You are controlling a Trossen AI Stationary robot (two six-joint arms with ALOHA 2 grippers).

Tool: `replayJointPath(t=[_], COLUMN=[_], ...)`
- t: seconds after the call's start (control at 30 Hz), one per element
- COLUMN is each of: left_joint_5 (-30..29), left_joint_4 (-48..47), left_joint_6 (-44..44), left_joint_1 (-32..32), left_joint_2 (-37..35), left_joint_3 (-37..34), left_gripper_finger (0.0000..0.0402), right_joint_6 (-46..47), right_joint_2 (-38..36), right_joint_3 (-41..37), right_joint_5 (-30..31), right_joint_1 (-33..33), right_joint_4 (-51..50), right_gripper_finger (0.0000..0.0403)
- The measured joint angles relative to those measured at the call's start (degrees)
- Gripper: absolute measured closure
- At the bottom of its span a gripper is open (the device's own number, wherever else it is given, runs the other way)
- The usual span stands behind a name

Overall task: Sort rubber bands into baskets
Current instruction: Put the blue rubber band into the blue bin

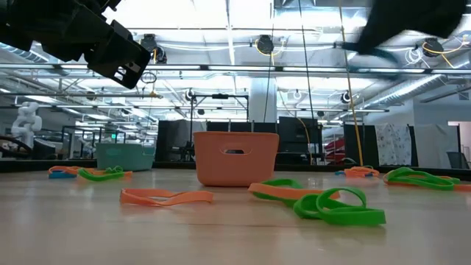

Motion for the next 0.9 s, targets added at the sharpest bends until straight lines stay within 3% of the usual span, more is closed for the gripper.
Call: replayJointPath(t=[0.37,0.9], left_joint_5=[-0.02,-0.02], left_joint_4=[0.05,-0.47], left_joint_6=[-0.04,-3.03], left_joint_1=[0.0,-0.01], left_joint_2=[0.0,0.0], left_joint_3=[0.0,0.0], left_gripper_finger=[0.0259,0.0259], right_joint_6=[12.08,27.24], right_joint_2=[-3.78,-3.86], right_joint_3=[0.0,0.0], right_joint_5=[-21.07,-30.07], right_joint_1=[4.5,9.45], right_joint_4=[-9.64,-20.0], right_gripper_finger=[0.0402,0.0402])
